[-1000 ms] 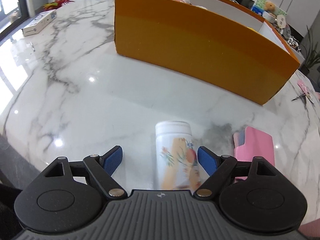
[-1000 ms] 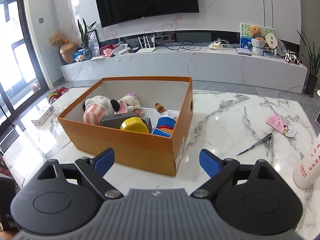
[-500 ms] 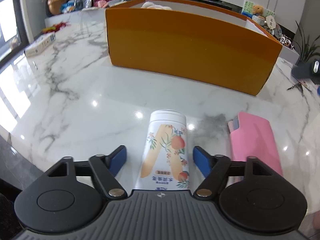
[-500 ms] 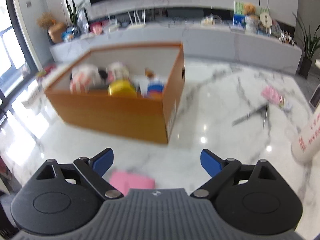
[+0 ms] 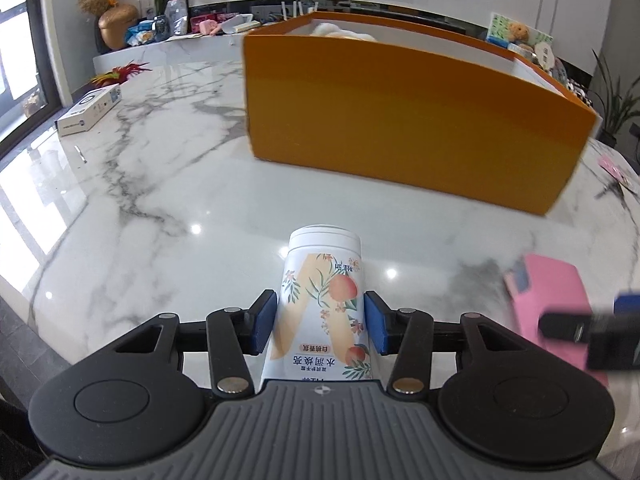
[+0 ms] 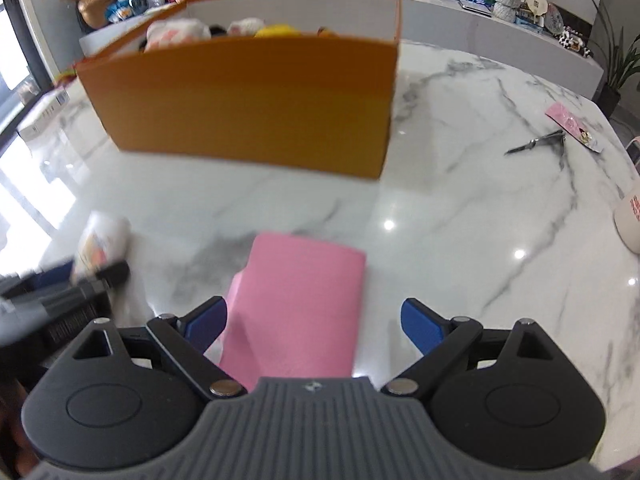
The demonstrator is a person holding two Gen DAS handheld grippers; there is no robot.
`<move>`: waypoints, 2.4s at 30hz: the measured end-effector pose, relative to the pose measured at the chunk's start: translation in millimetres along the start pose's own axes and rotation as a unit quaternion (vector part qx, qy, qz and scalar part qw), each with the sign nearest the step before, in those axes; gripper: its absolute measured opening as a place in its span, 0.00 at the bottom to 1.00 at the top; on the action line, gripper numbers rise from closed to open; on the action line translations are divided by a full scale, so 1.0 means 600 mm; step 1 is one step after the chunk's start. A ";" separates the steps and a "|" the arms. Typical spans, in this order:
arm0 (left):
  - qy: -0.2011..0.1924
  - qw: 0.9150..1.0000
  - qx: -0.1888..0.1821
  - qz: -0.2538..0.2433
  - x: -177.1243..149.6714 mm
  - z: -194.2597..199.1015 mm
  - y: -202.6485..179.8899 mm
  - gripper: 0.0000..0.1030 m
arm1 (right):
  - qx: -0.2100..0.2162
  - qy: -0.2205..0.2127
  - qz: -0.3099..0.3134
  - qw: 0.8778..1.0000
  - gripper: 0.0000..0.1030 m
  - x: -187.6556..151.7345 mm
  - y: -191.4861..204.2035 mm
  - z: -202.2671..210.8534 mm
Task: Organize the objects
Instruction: 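Grasp the pink case with the right tool while left tool holds the bottle, then lift and carry the Vaseline bottle and pink case over the orange box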
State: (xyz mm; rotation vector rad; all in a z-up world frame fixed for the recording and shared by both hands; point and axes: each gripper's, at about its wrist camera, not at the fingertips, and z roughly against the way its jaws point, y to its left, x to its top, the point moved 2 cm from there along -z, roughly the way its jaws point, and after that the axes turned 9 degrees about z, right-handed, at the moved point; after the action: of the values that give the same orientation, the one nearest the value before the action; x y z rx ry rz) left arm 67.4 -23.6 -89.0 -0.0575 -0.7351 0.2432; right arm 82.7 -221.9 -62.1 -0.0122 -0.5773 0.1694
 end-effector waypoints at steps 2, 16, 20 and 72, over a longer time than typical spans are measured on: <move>0.001 1.000 0.000 0.007 0.006 -0.003 0.008 0.53 | -0.005 -0.002 -0.005 1.000 0.92 -0.009 0.012 -0.009; 0.016 0.999 -0.018 0.028 0.018 -0.004 0.024 0.53 | -0.025 -0.022 0.008 0.999 0.79 -0.015 0.028 -0.020; 0.024 0.999 -0.024 0.036 0.022 -0.003 0.028 0.53 | -0.025 -0.027 0.007 0.999 0.78 -0.011 0.026 -0.016; -0.026 0.996 -0.073 0.037 0.061 0.063 0.033 0.63 | 0.009 -0.122 0.009 0.992 0.78 0.038 0.030 0.091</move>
State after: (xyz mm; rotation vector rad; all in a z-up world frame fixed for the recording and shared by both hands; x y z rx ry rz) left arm 64.2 2.8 -39.7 -0.2178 -0.8036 0.2624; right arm 69.1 -202.6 -5.2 0.0211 -0.8191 0.1943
